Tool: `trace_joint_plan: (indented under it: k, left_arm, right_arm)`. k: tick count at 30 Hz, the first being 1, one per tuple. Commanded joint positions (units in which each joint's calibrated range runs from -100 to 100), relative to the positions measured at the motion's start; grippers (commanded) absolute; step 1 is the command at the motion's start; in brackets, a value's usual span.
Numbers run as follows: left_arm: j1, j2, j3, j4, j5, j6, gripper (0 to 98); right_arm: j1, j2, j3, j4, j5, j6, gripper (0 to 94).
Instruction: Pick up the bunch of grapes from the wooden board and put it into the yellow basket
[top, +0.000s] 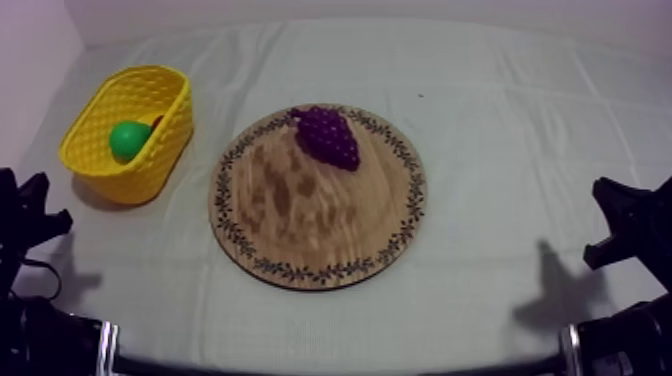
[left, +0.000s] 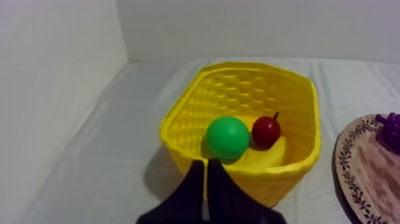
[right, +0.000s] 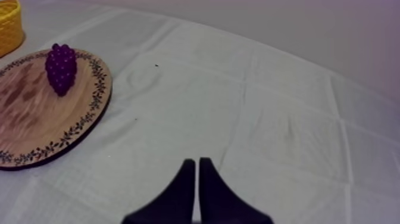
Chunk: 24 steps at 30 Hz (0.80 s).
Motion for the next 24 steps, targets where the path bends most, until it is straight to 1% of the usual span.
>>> trace_joint_plan:
  k: [1,17,20,24]
  left_arm:
    - [6.86,-0.28,-0.11,-0.27,0.64,1.84,0.0]
    - [6.86,-0.28,-0.11,-0.40,0.57,1.67,0.0]
    - [6.86,0.08,-0.26,-0.50,-0.72,1.39,0.0]
    - [6.74,3.91,-0.76,-1.58,-4.05,1.51,0.0]
  right_arm:
    - [-0.02,-0.01,-0.03,0.01,0.04,-0.01,0.4]
    - [-0.02,-0.01,-0.03,0.01,0.04,-0.01,0.4]
    - [-0.02,-0.01,-0.03,0.01,0.04,-0.01,0.4]
    - [-0.02,-0.01,-0.03,0.01,0.04,-0.01,0.4]
